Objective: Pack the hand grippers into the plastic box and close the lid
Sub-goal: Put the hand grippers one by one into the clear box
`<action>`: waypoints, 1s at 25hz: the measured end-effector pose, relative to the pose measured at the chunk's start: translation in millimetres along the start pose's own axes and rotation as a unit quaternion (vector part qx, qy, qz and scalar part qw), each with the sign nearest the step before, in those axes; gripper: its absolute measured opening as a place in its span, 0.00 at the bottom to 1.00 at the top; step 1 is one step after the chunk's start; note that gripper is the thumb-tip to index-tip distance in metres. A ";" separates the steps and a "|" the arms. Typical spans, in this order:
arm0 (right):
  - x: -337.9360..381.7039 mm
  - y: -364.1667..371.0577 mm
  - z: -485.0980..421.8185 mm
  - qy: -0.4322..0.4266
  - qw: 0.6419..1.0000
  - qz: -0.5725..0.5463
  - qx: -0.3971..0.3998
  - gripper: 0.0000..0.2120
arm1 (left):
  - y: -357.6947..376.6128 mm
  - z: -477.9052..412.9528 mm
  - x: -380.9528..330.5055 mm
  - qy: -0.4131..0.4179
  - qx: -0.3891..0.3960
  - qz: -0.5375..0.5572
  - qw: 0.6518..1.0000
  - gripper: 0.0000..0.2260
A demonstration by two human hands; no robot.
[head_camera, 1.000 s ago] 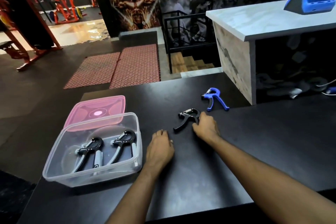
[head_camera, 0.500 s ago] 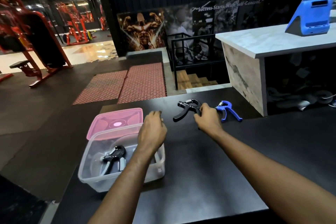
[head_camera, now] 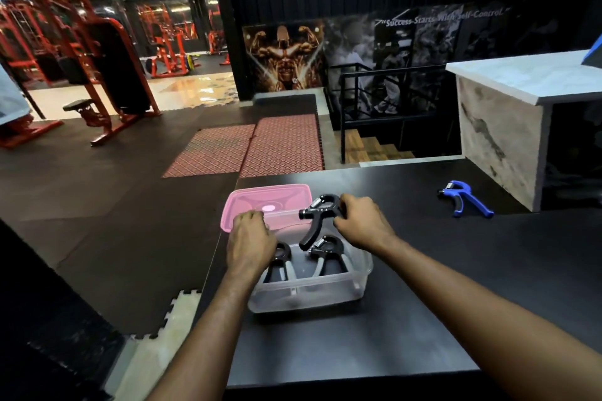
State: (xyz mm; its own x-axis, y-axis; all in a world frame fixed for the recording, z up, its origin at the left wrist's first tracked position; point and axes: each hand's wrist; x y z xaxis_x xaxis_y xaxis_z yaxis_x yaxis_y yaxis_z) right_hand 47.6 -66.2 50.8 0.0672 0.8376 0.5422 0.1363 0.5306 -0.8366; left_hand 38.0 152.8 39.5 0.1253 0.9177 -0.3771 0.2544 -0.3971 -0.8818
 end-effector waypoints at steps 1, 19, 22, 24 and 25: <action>5.3 2.4 6.4 -0.010 0.999 0.029 0.012 0.03 | 3.1 2.5 8.9 0.000 0.016 -0.010 1.000 0.21; 26.5 64.8 8.1 0.119 0.933 0.329 0.081 0.16 | 18.8 23.3 36.7 0.000 0.029 0.034 0.999 0.26; 24.2 61.5 9.6 0.126 0.943 0.296 0.081 0.16 | 20.0 22.4 37.3 0.006 0.024 0.031 0.999 0.25; 24.1 58.5 12.9 0.123 0.951 0.275 0.065 0.16 | 20.6 20.7 37.9 0.014 0.016 0.013 1.000 0.24; 24.9 56.5 14.1 0.120 0.956 0.262 0.051 0.15 | 21.3 19.5 38.0 0.021 0.010 0.002 1.000 0.23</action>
State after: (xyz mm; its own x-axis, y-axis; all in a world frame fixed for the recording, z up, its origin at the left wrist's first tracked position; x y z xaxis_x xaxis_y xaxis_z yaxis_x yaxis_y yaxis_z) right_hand 43.0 -13.5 15.9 0.3266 0.9443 0.0392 -0.0750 0.0673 -0.9949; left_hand 29.5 179.5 0.9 0.1659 0.9148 -0.3682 0.2339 -0.3992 -0.8865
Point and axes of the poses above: each hand's wrist, its own z-axis away from the middle knuckle, its own y-axis out of the palm, x = y × z, and after that the axes turned 8 degrees about y, right-handed
